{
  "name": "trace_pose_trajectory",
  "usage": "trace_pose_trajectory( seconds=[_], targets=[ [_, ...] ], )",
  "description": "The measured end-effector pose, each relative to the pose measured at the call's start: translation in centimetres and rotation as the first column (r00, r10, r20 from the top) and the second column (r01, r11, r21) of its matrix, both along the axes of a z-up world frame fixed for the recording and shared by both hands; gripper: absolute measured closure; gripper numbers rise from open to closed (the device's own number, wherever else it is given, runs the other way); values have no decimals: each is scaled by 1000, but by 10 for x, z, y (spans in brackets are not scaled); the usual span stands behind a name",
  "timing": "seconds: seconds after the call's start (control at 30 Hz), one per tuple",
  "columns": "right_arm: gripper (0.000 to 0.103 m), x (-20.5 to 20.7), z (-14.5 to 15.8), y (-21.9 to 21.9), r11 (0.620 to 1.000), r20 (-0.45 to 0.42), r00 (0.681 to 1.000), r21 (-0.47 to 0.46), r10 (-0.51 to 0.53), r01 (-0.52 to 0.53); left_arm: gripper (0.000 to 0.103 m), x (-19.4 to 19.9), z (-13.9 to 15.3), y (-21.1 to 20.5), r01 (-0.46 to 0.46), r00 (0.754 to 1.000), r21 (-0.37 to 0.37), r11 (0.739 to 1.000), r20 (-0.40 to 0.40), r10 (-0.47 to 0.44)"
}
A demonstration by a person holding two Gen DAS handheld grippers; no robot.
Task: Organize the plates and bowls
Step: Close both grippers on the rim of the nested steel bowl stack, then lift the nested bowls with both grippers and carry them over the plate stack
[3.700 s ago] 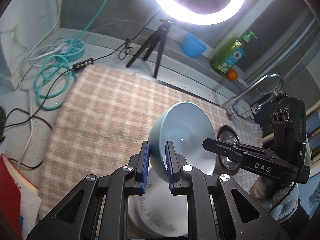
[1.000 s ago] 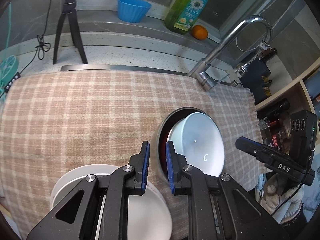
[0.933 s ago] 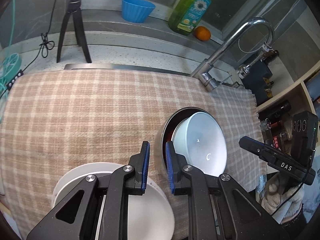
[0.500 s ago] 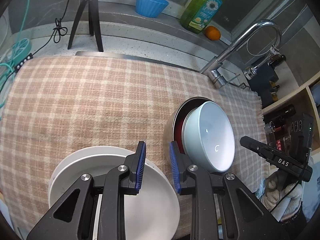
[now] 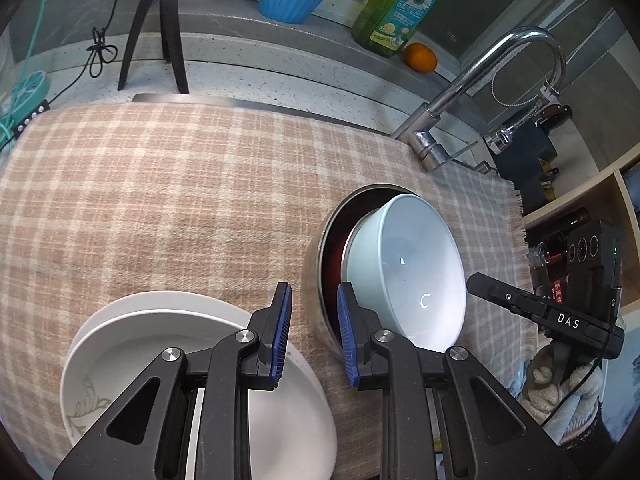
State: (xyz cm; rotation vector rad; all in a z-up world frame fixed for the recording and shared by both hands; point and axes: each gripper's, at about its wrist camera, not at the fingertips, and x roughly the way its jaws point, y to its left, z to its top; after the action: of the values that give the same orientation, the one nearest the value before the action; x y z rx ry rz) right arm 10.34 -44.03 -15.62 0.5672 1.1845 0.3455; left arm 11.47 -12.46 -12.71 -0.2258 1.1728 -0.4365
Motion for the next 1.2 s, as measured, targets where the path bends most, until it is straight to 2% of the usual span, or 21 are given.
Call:
trace_pose_trajectory(
  seconds=[0.13,0.2,0.47,0.77,0.87,0.97,1.2],
  targets=[
    [70,3,-3,-2,1000,-2,1000,-7,13,-13,83,1,-3,-4,2,1000,6,1000,-5,-2],
    [77,5,-5,-2,1000,-5,1000,-6,22,-22,83,1,-5,-5,-3,1000,7,1000,-8,3],
    [79,8,-7,-1,999,-4,999,10,44,-44,85,3,-6,-2,-36,999,3,999,-13,36],
    [80,15,-10,10,995,-14,996,-21,94,-94,88,3,-9,-5,-48,999,20,999,-13,48],
    [82,16,-13,18,992,-19,993,-35,119,-120,91,4,-11,-9,-41,999,24,999,-18,41],
    [90,18,-14,19,992,-21,992,-20,127,-128,92,5,-13,-12,-35,999,23,999,-24,36],
    [90,20,-8,27,988,-34,989,-51,144,-145,93,6,-12,-17,-33,999,55,998,-16,34]
  ],
)
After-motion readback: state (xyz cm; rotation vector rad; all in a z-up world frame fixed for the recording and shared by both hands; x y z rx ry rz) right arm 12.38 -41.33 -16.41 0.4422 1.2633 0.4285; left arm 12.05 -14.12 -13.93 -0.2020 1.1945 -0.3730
